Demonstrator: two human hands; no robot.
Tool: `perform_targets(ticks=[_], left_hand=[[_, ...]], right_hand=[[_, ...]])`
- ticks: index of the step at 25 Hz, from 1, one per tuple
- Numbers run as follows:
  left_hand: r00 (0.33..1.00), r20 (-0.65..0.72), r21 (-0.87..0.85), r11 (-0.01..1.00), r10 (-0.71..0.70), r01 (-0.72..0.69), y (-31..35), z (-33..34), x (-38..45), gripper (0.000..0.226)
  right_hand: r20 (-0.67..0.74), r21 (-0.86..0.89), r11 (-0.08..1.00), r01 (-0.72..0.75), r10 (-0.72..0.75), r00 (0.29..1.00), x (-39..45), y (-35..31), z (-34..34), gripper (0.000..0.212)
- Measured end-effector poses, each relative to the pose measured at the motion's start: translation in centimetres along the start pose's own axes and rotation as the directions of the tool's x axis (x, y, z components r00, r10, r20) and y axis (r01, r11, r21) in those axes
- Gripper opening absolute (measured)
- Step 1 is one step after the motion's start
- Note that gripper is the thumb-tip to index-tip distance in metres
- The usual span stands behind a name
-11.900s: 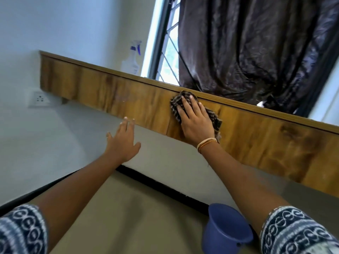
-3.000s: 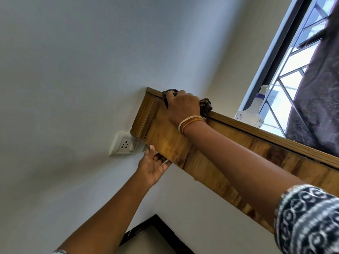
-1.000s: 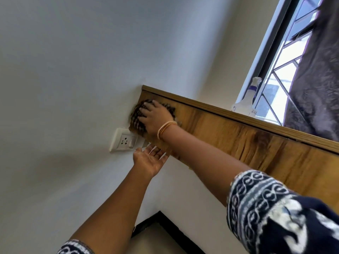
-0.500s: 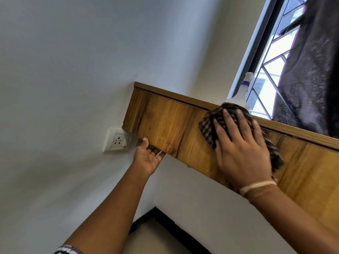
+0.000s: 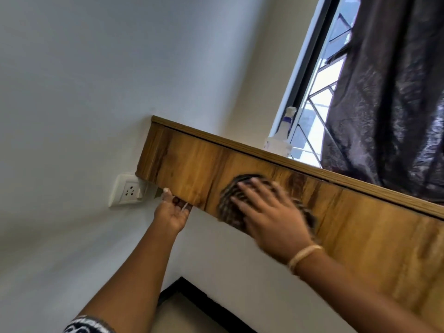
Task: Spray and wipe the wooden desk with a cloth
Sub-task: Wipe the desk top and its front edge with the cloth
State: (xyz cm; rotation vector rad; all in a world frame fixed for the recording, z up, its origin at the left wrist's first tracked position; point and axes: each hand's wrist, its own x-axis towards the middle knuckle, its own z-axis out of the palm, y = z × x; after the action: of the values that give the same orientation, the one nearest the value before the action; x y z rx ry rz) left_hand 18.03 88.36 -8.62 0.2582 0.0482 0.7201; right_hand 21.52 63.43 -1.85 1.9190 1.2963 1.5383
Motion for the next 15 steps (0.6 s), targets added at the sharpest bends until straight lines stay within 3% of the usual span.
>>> perform_targets(ticks=[2, 6, 8, 9, 11, 12, 13, 15], left_hand=[[1.000, -0.023, 0.005, 1.000, 0.008, -0.008, -0.2, 0.0, -0.3, 0.052], [0.994, -0.053, 0.088, 0.991, -0.094, 0.098, -2.1, 1.3, -2.3, 0.055], [0.989, -0.072, 0.144, 0.980, -0.126, 0.135, -4.5, 2.1, -4.3, 0.053], [0.990, -0.091, 0.176, 0.976, -0.112, 0.126, -5.6, 2.4, -5.4, 0.050], [0.987, -0.127, 0.255, 0.958, -0.098, 0.128, -7.0, 3.0, -7.4, 0.045], [0.985, -0.136, 0.303, 0.942, -0.104, 0.141, -7.4, 3.1, -8.3, 0.042], [0.983, -0.140, 0.368, 0.915, -0.118, 0.162, -7.7, 3.4, -9.3, 0.040], [0.979, -0.156, 0.492, 0.848, -0.135, 0.195, -8.2, 4.1, -11.4, 0.034]], right_hand=[[-0.090, -0.051, 0.979, -0.196, 0.190, 0.978, -3.7, 4.9, -2.3, 0.050], [-0.144, -0.114, 0.949, -0.295, 0.278, 0.950, -2.9, 5.5, -2.5, 0.051], [-0.080, -0.097, 0.979, -0.181, 0.174, 0.982, -1.6, 2.8, -0.9, 0.053], [-0.017, -0.104, 0.994, -0.022, 0.021, 1.000, -2.0, 1.4, 0.0, 0.053], [0.132, -0.135, 0.940, 0.312, -0.295, 0.946, -4.8, -0.1, 0.9, 0.049], [0.171, -0.134, 0.916, 0.378, -0.355, 0.919, -6.5, 0.3, 0.7, 0.047], [0.161, -0.119, 0.925, 0.360, -0.340, 0.927, -8.1, 1.6, 0.1, 0.046], [0.059, -0.089, 0.981, 0.171, -0.166, 0.984, -10.4, 5.8, -1.9, 0.048]])
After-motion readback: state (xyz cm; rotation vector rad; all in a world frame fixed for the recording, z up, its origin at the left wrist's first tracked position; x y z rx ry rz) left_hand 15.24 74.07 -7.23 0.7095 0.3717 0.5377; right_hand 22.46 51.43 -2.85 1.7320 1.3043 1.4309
